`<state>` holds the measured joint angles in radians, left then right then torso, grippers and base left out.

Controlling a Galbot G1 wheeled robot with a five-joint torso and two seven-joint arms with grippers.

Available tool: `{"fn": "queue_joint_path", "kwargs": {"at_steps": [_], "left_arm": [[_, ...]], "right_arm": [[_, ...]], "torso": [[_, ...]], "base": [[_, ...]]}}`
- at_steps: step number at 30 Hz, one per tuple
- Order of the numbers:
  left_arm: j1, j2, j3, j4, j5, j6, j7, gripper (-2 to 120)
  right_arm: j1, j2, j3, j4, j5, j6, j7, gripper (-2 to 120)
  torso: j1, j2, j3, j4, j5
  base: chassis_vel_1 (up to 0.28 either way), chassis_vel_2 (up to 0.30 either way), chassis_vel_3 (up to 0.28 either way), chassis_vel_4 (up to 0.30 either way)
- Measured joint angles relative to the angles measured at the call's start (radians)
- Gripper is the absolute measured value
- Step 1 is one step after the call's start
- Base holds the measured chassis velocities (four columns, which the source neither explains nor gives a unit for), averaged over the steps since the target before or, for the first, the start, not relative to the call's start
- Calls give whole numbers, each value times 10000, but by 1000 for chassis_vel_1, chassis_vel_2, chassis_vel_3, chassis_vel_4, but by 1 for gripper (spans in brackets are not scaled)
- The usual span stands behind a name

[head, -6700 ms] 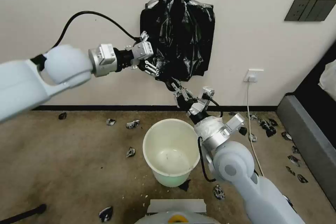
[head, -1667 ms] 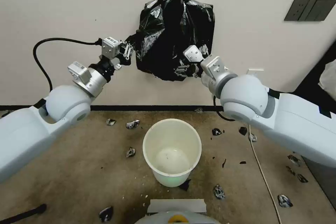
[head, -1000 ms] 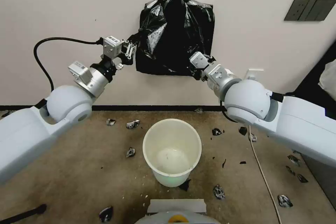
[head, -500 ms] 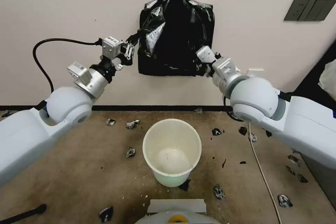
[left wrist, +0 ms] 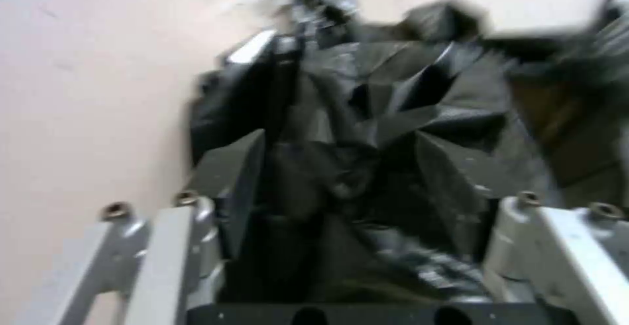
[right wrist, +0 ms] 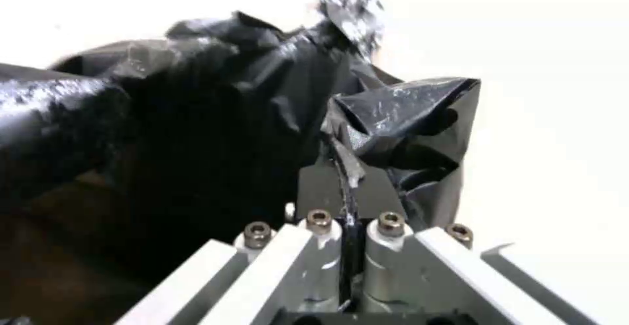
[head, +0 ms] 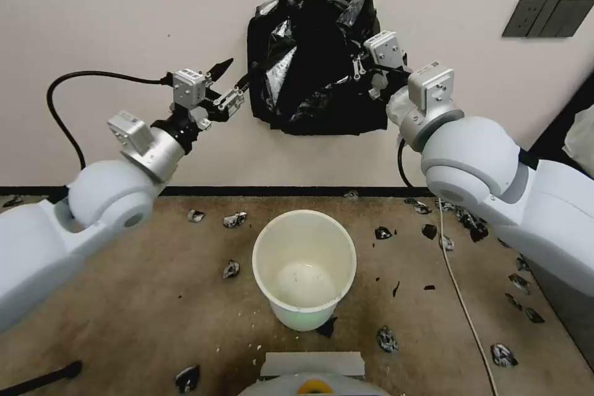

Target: Place a trash bag onto the trash bin.

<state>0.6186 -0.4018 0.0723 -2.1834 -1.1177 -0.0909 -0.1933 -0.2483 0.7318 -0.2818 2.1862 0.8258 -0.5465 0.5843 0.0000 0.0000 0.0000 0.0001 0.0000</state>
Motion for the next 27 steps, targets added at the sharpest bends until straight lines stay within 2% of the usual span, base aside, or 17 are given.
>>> {"fn": "queue_joint_path", "kwargs": {"at_steps": [1, 3, 4, 5, 6, 8, 11, 14, 16, 22, 25, 26, 27], "left_arm": [[0, 0, 0, 0, 0, 0, 0, 66], [-23, 41, -2, -224, -650, -22, 248, 71], [-68, 72, -2, -347, -1043, -25, 508, 77], [-68, 72, -2, -347, -1043, -25, 508, 77], [-110, 179, -2, -368, -1240, -12, 876, 84], [-140, 364, -14, -247, -1269, 97, 1228, 92], [-204, 420, 29, -111, -1186, 182, 1293, 99], [-303, 314, 173, -99, -1096, 216, 1185, 99], [-454, -34, 448, -204, -841, 269, 804, 100], [-910, -648, 980, 9, -524, 532, 250, 100], [-1949, -953, 1786, 357, -318, 962, -107, 100], [-1949, -953, 1786, 357, -318, 962, -107, 100], [-2466, -1065, 2219, 473, -305, 1118, -226, 100]], "right_arm": [[0, 0, 0, 0, 0, 0, 0, 0], [-94, 1, 60, -53, -87, -1, -20, 0], [-169, 2, 81, -94, -146, -4, -41, 0], [-169, 2, 81, -94, -146, -4, -41, 0], [-247, -1, 115, -120, -186, -7, -62, 0], [-399, -50, 230, -124, -210, -10, -95, 0], [-518, -118, 353, -134, -262, -2, -198, 0], [-538, -124, 371, -163, -302, 8, -256, 0], [-420, -28, 231, -287, -406, 41, -373, 0], [-104, -9, -107, -340, -429, 63, -433, 0], [-16, -57, -198, -315, -428, 64, -436, 0], [-16, -57, -198, -315, -428, 64, -436, 0], [-4, -65, -199, -299, -427, 65, -436, 0]], "torso": [[0, 0, 0, 0, 0], [0, 0, -1, 0, 2], [0, 0, 0, -2, 1], [0, 0, 0, -2, 1], [0, 0, 0, -2, 1], [0, 0, 0, -1, 1], [0, 0, 0, 0, 1], [0, 0, 0, 0, 1], [0, 0, 0, -2, 1], [0, 0, 0, 0, -2], [0, 0, 0, 0, 0], [0, 0, 0, 0, 0], [0, 0, 0, -1, 3]], "base": [[0, 0, 0, 0], [0, 0, 0, 0], [0, 0, 0, 0], [0, 0, 0, 0], [0, 0, 0, 0], [0, 0, 0, 0], [0, 0, 0, 0], [0, 0, 0, 0], [0, 0, 0, 0], [0, 0, 0, 0], [0, 0, 0, 0], [0, 0, 0, 0], [0, 0, 0, 0]]}}
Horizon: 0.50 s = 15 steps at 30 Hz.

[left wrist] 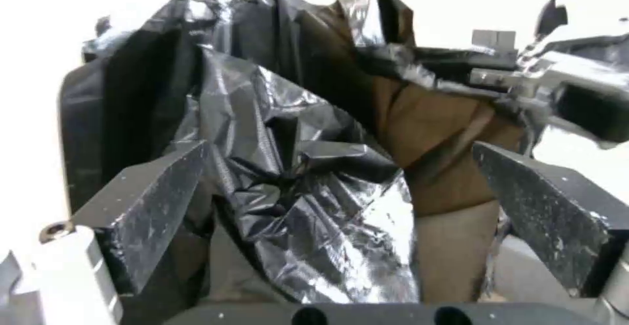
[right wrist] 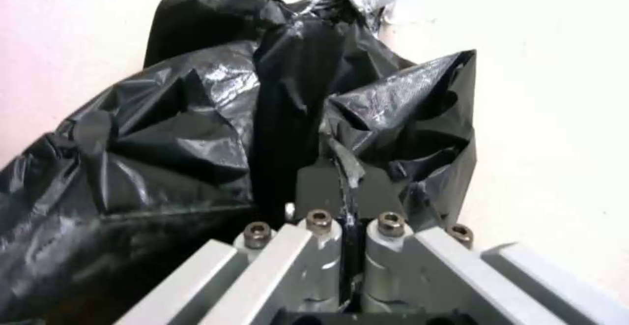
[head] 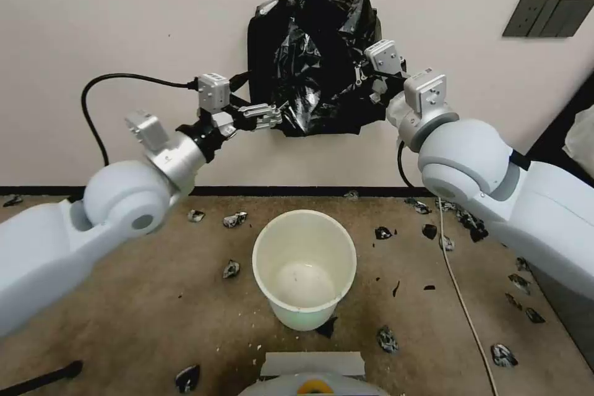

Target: Place a trash bag onto the trash bin.

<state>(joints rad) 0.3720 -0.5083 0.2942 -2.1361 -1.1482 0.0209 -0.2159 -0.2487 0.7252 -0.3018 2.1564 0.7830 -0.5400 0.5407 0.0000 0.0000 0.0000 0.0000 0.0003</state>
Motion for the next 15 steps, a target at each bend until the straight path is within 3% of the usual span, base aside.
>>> {"fn": "queue_joint_path", "kwargs": {"at_steps": [2, 5, 15], "left_arm": [[-543, -119, 437, 109, 8, 222, -192, 100], [-1974, -484, 1782, 397, 16, 880, -681, 100], [-4150, -545, 3477, 589, 108, 1832, -677, 100]], "right_arm": [[7, -9, -1, 11, 0, 0, 0, 0], [11, -43, -1, 50, 0, 2, -1, 0], [-99, -126, 131, 135, -1, 1, -16, 0]], "torso": [[0, 0, 1, 1, -2], [1, 0, 1, -1, -4], [0, 0, 0, 0, -1]], "base": [[0, 0, 0, 0], [0, 0, 0, 0], [0, 0, 0, 0]]}}
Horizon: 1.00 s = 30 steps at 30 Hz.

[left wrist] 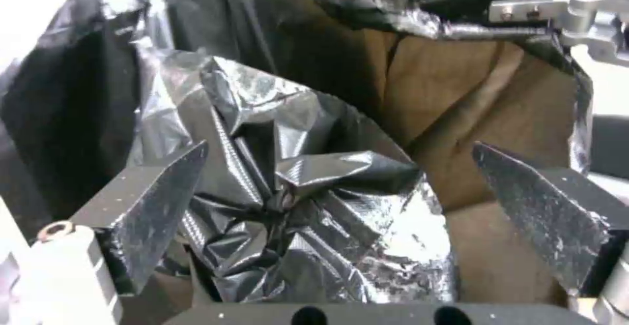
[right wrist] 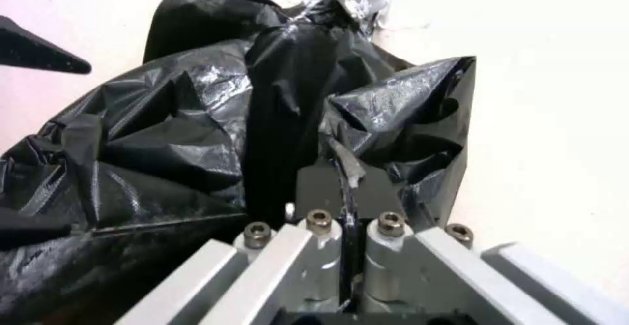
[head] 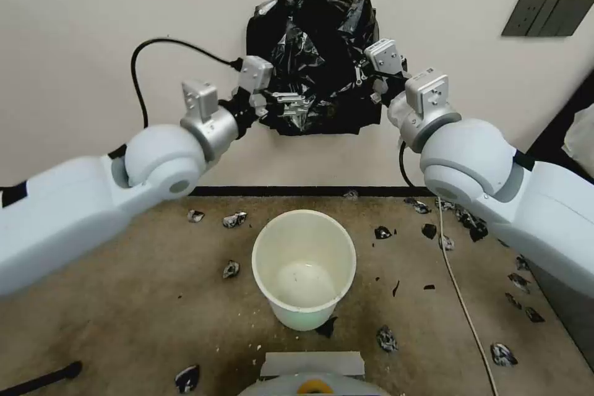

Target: Place a trash bag onto the trash bin.

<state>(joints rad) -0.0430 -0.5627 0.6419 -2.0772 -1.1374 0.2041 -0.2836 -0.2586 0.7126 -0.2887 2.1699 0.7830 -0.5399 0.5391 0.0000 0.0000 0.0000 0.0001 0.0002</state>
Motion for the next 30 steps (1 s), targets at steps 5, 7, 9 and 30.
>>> {"fn": "queue_joint_path", "kwargs": {"at_steps": [5, 7, 9, 30], "left_arm": [[-586, -316, 636, 224, 395, 556, -249, 100], [-793, -395, 856, 235, 504, 779, -321, 99], [-1073, -471, 1130, 226, 583, 1114, -406, 91], [-1311, -180, 1351, 228, 733, 2712, -1795, 15]], "right_arm": [[-64, 24, 56, 45, 0, 8, -15, 0], [-64, 32, 60, 52, 0, 11, -18, 0], [-64, 42, 60, 51, 0, 14, -31, 0], [-337, 160, 203, 93, 23, 101, -34, 0]], "torso": [[0, 0, 0, -1, -3], [0, 0, 0, -1, -2], [0, 0, 0, -1, -2], [0, 0, 0, -1, -3]], "base": [[0, 0, 0, 0], [0, 0, 0, 0], [0, 0, 0, 0], [0, 0, 0, 0]]}}
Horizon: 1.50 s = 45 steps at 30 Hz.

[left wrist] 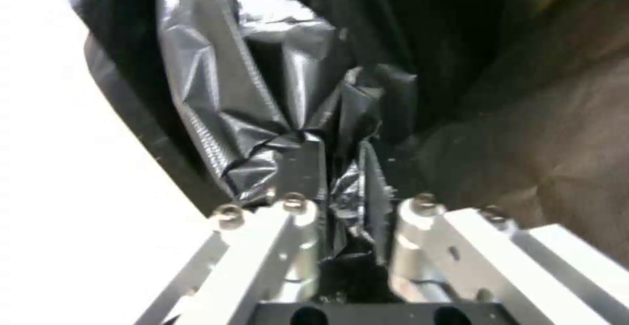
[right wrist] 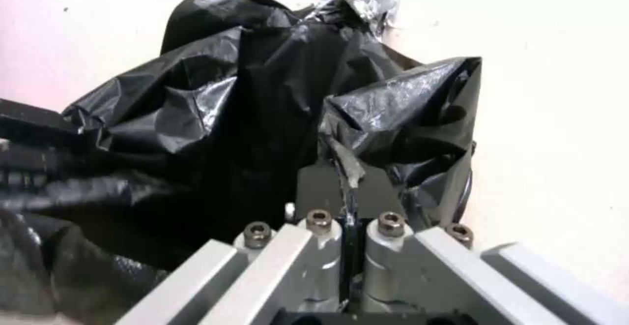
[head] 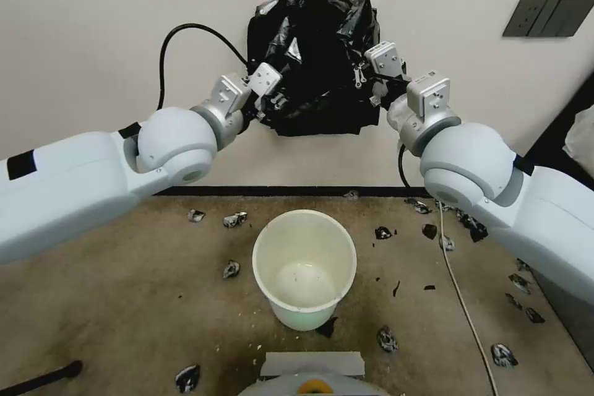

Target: Place a trash bag onto the trash bin.

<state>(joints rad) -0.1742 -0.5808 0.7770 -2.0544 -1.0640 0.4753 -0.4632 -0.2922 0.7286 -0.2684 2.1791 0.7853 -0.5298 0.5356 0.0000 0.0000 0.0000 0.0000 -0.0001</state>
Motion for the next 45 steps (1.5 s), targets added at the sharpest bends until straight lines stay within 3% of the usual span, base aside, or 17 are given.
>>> {"fn": "queue_joint_path", "kwargs": {"at_steps": [2, 4, 12, 14, 16, 20, 22, 27, 31, 32, 38, 45], "left_arm": [[64, 6, -74, -5, -82, -32, -64, 11], [403, 38, -392, 14, -259, -393, -236, 1], [1567, 209, -1507, -102, -697, -1508, -788, 0], [2295, 258, -2263, -418, -996, -2116, -997, 0], [2446, 296, -2399, -528, -1041, -2277, -1034, 0], [2876, 436, -2813, -872, -1122, -2764, -1113, 0], [3461, 707, -3280, -1466, -1155, -3164, -1110, 0], [4083, 988, -3653, -2116, -1097, -3210, -1080, 0], [4110, 855, -3625, -2144, -1058, -3211, -1057, 0], [4186, 837, -3621, -2260, -1032, -3210, -1037, 0], [4717, 1186, -3806, -2947, -715, -3281, -1129, 0], [5093, 1515, -4071, -3485, -787, -3287, -1212, 0]], "right_arm": [[-43, 1, 19, 8, 0, 7, 2, 0], [-187, 3, 79, 29, 0, 65, 4, 0], [-549, 54, 257, 34, 18, 712, -46, 0], [-958, 161, 502, 45, 133, 1122, -59, 0], [-1066, 183, 586, 67, 178, 1197, -56, 0], [-1630, 237, 1041, 234, 428, 1499, -32, 0], [-2917, 201, 2025, 679, 699, 1874, -61, 0], [-5403, 110, 3669, 1612, 738, 2056, -225, 0], [-6502, 77, 4500, 2014, 661, 2104, -280, 0], [-7131, 75, 4908, 2231, 589, 2142, -303, 0], [-7913, 163, 5290, 2765, 706, 2324, -366, 0], [-8841, 286, 5577, 3227, 842, 2342, -368, 0]], "torso": [[0, 0, 0, 0, 1], [0, 0, 0, 0, 0], [0, 0, 0, 1, 1], [0, 0, 0, 1, -1], [0, 0, 0, 0, 0], [0, 0, 0, 1, 1], [0, 0, -1, 3, 0], [-1, 0, -1, 3, 3], [0, 0, -1, 2, 2], [0, 0, -1, -10, 0], [-1, 0, -1, 3, 0], [-1, 0, -2, -1, 2]], "base": [[0, 0, 0, 0], [0, 0, 0, 0], [0, 0, 0, 0], [0, 0, 0, 0], [0, 0, 0, 0], [0, 0, 0, 0], [0, 0, 0, 0], [0, 0, 0, 0], [0, 0, 0, 0], [0, 0, 0, 0], [0, 0, 0, 0], [0, 0, 0, 0]]}}
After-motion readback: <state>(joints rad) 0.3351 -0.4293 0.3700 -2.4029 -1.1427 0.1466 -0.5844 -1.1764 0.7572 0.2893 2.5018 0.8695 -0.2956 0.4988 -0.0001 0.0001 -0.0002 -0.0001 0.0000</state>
